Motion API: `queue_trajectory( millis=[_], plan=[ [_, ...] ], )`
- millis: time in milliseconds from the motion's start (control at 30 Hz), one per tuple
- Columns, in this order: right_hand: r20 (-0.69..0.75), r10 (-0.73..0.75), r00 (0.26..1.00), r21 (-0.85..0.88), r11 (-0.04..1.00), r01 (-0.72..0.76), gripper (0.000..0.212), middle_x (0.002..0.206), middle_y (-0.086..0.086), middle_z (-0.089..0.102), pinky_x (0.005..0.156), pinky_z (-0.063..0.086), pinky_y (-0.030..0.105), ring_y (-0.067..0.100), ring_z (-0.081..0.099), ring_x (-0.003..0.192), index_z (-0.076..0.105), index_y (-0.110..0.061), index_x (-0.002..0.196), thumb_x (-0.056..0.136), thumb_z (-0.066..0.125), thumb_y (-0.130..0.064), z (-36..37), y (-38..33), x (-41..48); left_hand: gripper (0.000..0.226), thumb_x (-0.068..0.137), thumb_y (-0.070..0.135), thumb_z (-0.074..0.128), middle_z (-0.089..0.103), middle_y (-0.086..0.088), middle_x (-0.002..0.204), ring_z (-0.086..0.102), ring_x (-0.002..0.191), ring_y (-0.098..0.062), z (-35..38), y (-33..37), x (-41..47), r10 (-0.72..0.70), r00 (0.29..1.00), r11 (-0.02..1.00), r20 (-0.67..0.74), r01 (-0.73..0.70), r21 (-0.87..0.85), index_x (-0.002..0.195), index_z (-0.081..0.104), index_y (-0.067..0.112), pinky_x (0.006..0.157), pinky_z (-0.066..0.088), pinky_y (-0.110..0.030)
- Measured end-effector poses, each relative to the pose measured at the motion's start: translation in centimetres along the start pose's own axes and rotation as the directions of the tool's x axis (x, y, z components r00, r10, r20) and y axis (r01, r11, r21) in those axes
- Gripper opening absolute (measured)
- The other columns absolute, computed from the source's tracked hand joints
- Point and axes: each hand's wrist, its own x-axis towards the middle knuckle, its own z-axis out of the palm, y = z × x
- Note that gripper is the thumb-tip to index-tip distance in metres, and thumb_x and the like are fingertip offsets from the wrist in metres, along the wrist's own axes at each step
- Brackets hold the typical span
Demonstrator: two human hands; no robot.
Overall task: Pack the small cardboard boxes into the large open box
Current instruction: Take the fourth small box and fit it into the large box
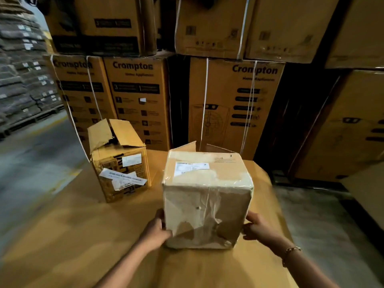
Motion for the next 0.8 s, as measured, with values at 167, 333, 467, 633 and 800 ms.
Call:
queue_trajectory(
  millis=[167, 333, 467, 633, 800],
  plan=[
    [-0.097, 0.016, 0.995, 0.396, 0.918, 0.024, 0.029, 0.119, 0.001, 0.074, 0.093, 0.057, 0.057, 0.025, 0.072, 0.107, 0.068, -0.017, 0.125, 0.101, 0.053, -0.019, -4.5, -2.4, -0.4, 0.030, 0.092, 0.001, 0.052, 0.065, -0.014, 0.123, 0.060, 0.110, -0.030, -6.0, 6.1, -2.8, -0.062, 0.998, 0.879, -0.018, 0.046, -0.474, 0.114, 0.061, 0.019, 0.098, 0.051, -0.057],
    [-0.069, 0.083, 0.994, 0.226, 0.972, -0.066, 0.068, 0.129, 0.002, 0.064, 0.068, 0.062, 0.042, 0.028, 0.065, 0.109, 0.057, -0.025, 0.132, 0.089, 0.045, -0.076, -4.9, -9.6, 0.2, 0.053, 0.096, 0.059, 0.048, 0.046, -0.014, 0.151, 0.048, 0.129, -0.034, -8.2, 14.5, -4.0, -0.064, 0.998, 0.947, -0.015, 0.055, -0.316, 0.136, 0.055, 0.026, 0.116, 0.030, -0.059],
    [-0.158, 0.137, 0.978, 0.091, 0.988, -0.124, 0.062, 0.109, 0.007, 0.068, 0.065, 0.062, 0.040, 0.025, 0.068, 0.095, 0.055, -0.019, 0.130, 0.093, 0.049, -0.069, -3.6, -12.6, 0.0, 0.071, 0.089, 0.063, 0.061, 0.046, -0.007, 0.150, 0.043, 0.137, -0.031, -6.8, 16.7, -3.3, -0.083, 0.996, 0.979, 0.022, 0.086, -0.184, 0.146, 0.049, 0.022, 0.115, 0.032, -0.046],
    [-0.297, -0.097, 0.950, 0.230, 0.958, 0.170, 0.045, 0.124, -0.002, 0.064, 0.069, 0.061, 0.033, 0.020, 0.070, 0.101, 0.050, -0.029, 0.130, 0.092, 0.070, -0.038, -2.0, -9.4, -4.0, 0.052, 0.090, 0.030, 0.073, 0.067, 0.006, 0.118, 0.062, 0.094, -0.002, -5.9, 12.9, -4.9, 0.139, 0.990, 0.959, -0.014, -0.138, -0.246, 0.136, 0.047, 0.026, 0.068, 0.043, -0.021],
    [-0.190, -0.064, 0.980, 0.429, 0.892, 0.142, 0.031, 0.122, 0.001, 0.071, 0.091, 0.059, 0.046, 0.023, 0.067, 0.112, 0.062, -0.016, 0.120, 0.095, 0.056, -0.001, 3.0, 0.2, -8.0, 0.061, 0.066, -0.001, 0.068, 0.065, 0.010, 0.112, 0.058, 0.110, -0.014, -3.0, 2.1, -7.6, 0.069, 0.997, 0.950, 0.024, -0.058, -0.306, 0.117, 0.052, 0.029, 0.076, 0.045, -0.023]
  ],
)
